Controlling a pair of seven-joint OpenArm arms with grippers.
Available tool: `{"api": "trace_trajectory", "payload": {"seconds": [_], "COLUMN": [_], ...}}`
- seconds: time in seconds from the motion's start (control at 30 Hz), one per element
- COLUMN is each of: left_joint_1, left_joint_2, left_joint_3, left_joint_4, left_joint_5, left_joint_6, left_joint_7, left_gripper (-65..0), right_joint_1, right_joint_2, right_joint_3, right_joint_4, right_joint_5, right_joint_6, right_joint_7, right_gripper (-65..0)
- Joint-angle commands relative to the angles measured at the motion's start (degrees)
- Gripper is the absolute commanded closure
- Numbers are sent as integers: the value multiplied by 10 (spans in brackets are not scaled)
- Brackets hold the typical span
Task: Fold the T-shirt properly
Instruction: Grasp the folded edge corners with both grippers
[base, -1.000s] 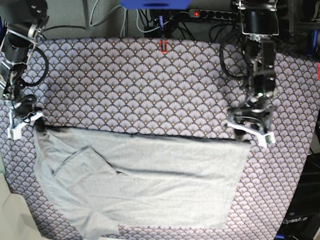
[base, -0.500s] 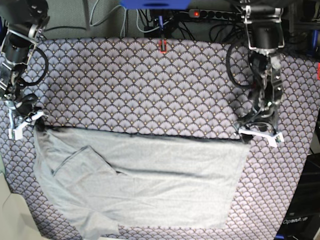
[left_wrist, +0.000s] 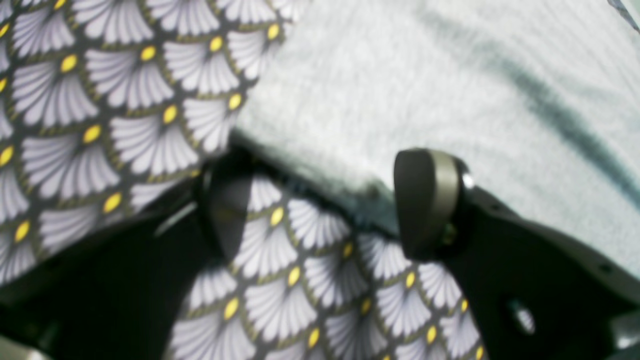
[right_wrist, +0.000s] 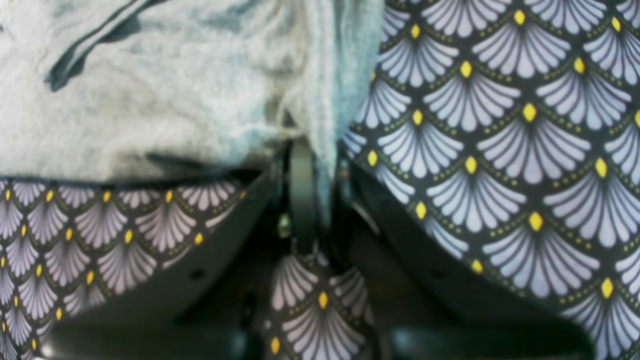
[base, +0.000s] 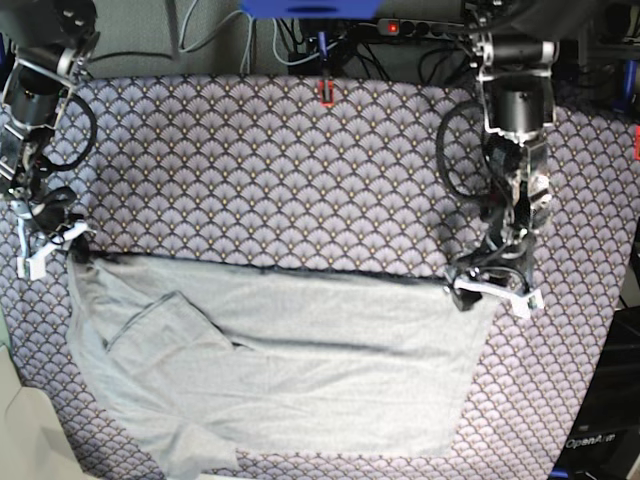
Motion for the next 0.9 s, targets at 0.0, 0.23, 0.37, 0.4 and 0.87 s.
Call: {"api": "trace_trajectory", "payload": {"seconds": [0.0,0.23,0.37,0.4,0.87], "left_joint_1": [-13,-14,-14,-14,6], "left_joint_2": [-1,0,-2,-4,-14], "left_joint_3": [1,0,-3,-3,-10], "left_joint_4": [-5,-34,-35,-36,8], "left_joint_5": [-3,-7,-7,-7,-8], "left_joint_6": [-2,-2,-2,-2,-2], "left_joint_7": [-1,-32,-32,-32,4], "left_gripper": [-439,-369,-144,-78,0], "right_joint_1": [6,5,5,5,-76], "right_joint_2": [10,10,10,10,8], "right_joint_3": [0,0,0,0,6], "right_joint_4": [6,6,6,6,121], "right_joint_5": [-6,-7,-8,-10,-28], "right_joint_6": [2,2,2,2,2], "right_joint_7": [-8,-8,-8,-8,-8], "right_gripper": [-7,-7,-3,-3,0]}}
